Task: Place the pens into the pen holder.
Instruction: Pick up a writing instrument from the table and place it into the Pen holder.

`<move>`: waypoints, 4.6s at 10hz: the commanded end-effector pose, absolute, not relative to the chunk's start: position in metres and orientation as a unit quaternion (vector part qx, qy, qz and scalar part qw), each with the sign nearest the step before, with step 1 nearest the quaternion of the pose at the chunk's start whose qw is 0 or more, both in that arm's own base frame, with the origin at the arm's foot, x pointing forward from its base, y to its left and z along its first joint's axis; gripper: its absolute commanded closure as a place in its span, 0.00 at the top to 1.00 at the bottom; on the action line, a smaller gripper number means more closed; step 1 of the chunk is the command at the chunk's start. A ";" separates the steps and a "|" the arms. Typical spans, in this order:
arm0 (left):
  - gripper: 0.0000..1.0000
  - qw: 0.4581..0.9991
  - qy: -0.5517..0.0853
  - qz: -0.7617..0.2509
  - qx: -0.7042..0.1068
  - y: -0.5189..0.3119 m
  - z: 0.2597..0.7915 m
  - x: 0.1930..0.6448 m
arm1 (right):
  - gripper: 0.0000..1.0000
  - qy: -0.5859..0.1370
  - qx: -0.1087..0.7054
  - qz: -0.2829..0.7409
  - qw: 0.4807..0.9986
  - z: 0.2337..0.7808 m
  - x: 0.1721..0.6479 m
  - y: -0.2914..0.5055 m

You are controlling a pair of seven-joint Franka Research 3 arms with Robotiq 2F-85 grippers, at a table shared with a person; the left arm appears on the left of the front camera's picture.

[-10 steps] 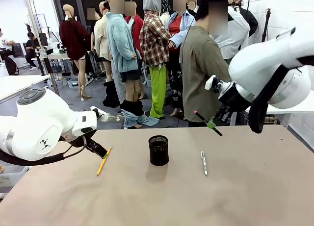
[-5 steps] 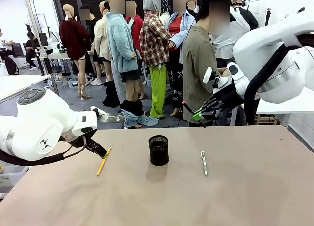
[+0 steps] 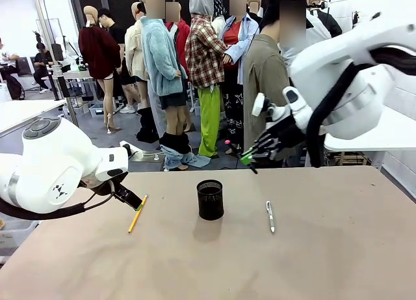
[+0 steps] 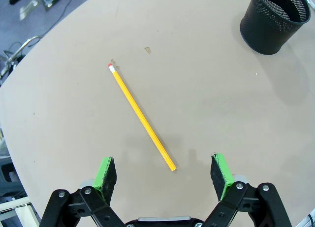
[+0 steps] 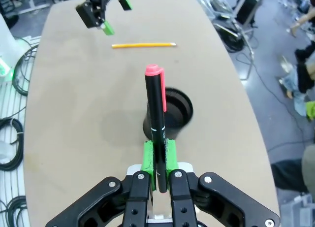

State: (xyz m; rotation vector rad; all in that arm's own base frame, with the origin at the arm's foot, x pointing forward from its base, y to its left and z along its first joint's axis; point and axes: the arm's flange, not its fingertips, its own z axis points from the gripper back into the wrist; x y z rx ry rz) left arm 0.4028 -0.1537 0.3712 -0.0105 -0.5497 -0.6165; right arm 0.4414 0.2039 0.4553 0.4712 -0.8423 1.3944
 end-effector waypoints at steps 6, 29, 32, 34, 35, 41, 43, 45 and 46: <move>1.00 0.917 -0.267 -0.297 -0.007 -0.151 0.371 0.403 | 0.00 -0.353 0.303 0.657 0.594 0.406 0.550 0.292; 1.00 0.917 -0.267 -0.297 -0.007 -0.151 0.371 0.403 | 0.35 -0.271 0.362 0.668 0.591 0.333 0.563 0.280; 1.00 0.917 -0.267 -0.297 -0.007 -0.151 0.371 0.403 | 0.35 -0.310 0.298 0.672 0.603 0.385 0.527 0.260; 1.00 0.917 -0.267 -0.297 -0.007 -0.151 0.371 0.403 | 0.35 -0.343 0.247 0.652 0.629 0.427 0.499 0.239; 1.00 0.917 -0.267 -0.297 -0.007 -0.151 0.371 0.403 | 0.35 -0.334 0.234 0.626 0.665 0.440 0.493 0.231; 1.00 0.917 -0.267 -0.297 -0.007 -0.151 0.371 0.403 | 0.35 -0.011 0.109 0.359 0.927 0.487 0.513 0.240; 1.00 0.917 -0.267 -0.297 -0.007 -0.151 0.371 0.403 | 0.35 0.031 0.083 0.297 0.951 0.477 0.527 0.249; 1.00 0.917 -0.267 -0.297 -0.007 -0.151 0.371 0.403 | 0.35 0.089 0.092 0.265 0.956 0.459 0.536 0.254; 1.00 0.917 -0.267 -0.297 -0.007 -0.151 0.371 0.403 | 0.35 0.097 0.068 0.222 0.968 0.446 0.538 0.260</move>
